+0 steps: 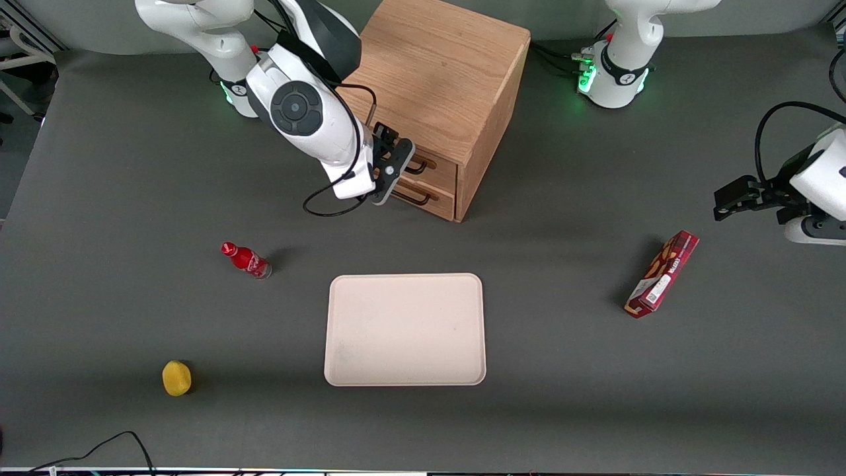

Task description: Open upper drawer

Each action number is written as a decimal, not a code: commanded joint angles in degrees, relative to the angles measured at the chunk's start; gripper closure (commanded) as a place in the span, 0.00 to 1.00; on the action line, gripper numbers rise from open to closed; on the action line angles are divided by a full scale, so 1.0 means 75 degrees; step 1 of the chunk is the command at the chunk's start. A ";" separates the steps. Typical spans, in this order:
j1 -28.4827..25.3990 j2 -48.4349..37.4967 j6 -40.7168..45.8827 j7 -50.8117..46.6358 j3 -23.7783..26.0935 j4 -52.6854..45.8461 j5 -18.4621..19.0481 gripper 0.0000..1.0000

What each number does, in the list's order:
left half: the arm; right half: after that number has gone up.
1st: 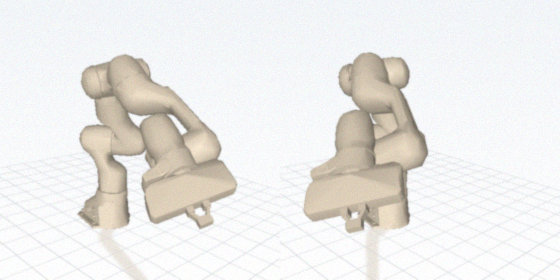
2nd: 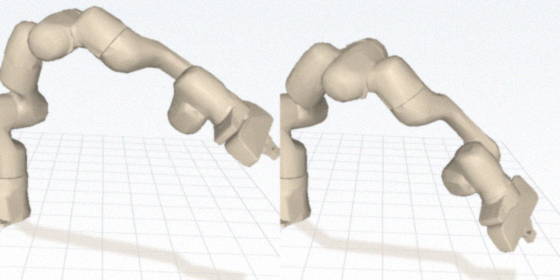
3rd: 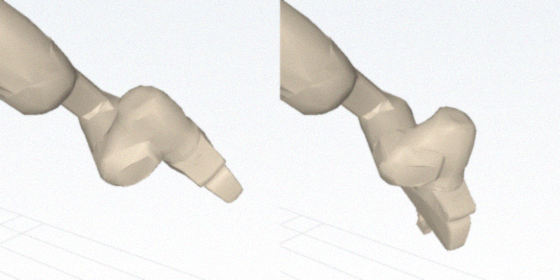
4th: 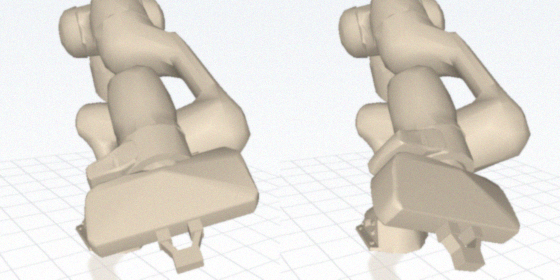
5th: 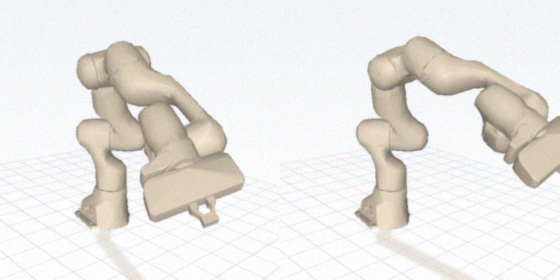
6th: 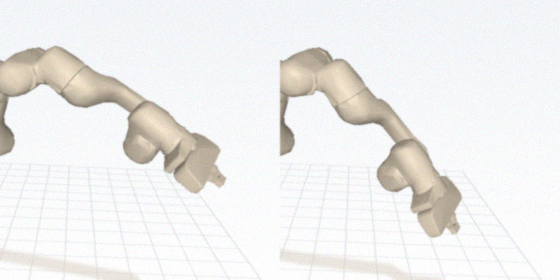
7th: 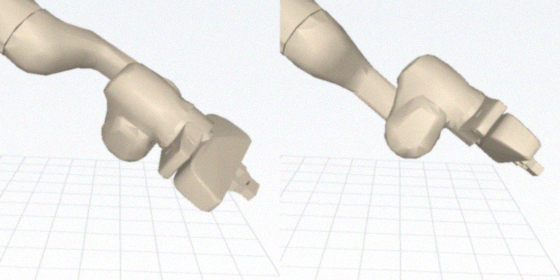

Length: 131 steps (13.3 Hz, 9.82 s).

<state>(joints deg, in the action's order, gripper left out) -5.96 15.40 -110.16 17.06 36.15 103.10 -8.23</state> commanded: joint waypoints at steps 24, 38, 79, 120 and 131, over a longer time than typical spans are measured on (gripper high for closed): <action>-0.0072 0.0572 -0.0957 0.0022 -0.0039 0.0222 0.0793 0.00; 0.0127 0.0981 -0.0945 0.0349 -0.0436 -0.0316 0.1344 0.00; 0.0057 0.3127 -0.0325 0.2248 -0.2207 -0.3212 0.1918 0.00; 0.0055 -0.0092 0.3099 0.1229 -0.2078 -0.3251 0.0935 0.00; 0.1344 -0.4641 0.2441 -0.0362 -0.2160 0.0525 -0.0132 0.00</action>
<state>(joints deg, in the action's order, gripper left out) 1.42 -14.06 -91.15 18.61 20.41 102.05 -6.89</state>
